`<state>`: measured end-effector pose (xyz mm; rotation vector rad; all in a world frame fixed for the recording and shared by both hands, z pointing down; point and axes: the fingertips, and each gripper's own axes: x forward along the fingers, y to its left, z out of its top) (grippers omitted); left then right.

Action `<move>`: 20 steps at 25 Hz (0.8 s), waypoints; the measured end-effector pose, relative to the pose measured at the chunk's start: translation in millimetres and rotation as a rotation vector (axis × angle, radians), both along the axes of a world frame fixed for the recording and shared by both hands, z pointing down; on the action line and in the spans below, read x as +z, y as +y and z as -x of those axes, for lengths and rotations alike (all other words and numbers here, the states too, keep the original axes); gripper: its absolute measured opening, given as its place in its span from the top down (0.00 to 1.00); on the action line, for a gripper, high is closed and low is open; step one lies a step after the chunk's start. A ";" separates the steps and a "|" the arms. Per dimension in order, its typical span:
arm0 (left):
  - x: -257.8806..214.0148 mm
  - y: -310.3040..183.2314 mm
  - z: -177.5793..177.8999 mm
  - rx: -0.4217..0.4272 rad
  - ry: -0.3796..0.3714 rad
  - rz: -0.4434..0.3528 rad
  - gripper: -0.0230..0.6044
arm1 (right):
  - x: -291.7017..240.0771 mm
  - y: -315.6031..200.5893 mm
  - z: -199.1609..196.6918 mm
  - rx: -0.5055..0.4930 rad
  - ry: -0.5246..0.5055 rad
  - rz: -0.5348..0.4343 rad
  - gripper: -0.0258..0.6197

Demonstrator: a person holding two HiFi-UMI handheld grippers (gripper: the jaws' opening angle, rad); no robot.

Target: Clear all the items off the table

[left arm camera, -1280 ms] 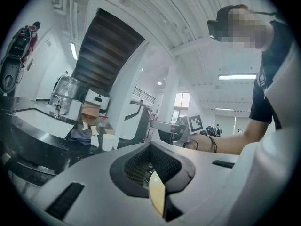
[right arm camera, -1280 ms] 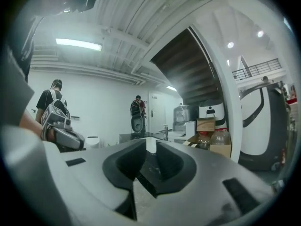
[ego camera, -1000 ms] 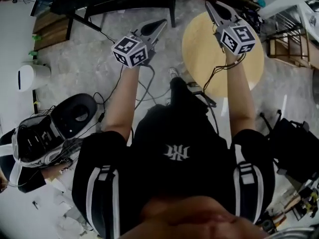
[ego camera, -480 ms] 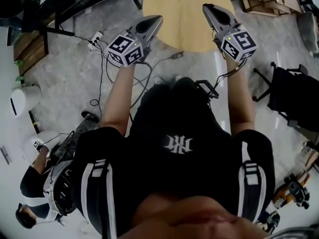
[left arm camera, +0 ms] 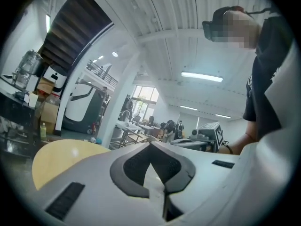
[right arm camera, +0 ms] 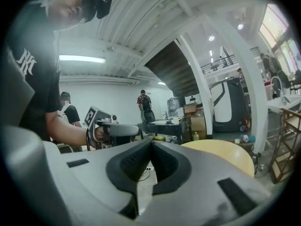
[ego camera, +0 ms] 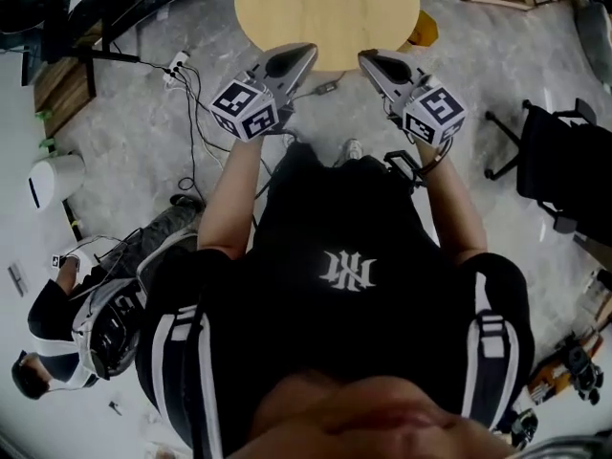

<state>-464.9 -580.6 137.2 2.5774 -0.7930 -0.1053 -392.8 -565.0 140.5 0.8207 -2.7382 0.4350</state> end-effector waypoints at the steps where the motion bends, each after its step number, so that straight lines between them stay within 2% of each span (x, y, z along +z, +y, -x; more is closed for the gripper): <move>1: 1.0 6.3 -9.6 -0.012 0.009 0.008 0.94 | 2.4 7.4 -8.4 -0.010 -0.006 0.011 0.96; 5: 4.8 28.2 -38.4 -0.037 0.017 0.031 0.94 | 4.9 24.2 -33.6 -0.035 -0.019 0.027 0.96; 10: 0.2 48.1 -70.8 -0.035 -0.024 0.025 0.94 | -5.3 32.1 -53.1 -0.058 -0.032 0.010 0.96; 14: 5.2 53.0 -81.1 -0.008 -0.074 0.027 0.94 | -7.5 30.5 -50.7 -0.061 -0.047 0.004 0.96; 20: 5.0 56.7 -82.2 -0.018 -0.065 0.029 0.94 | -6.6 33.3 -52.2 -0.061 -0.057 0.008 0.96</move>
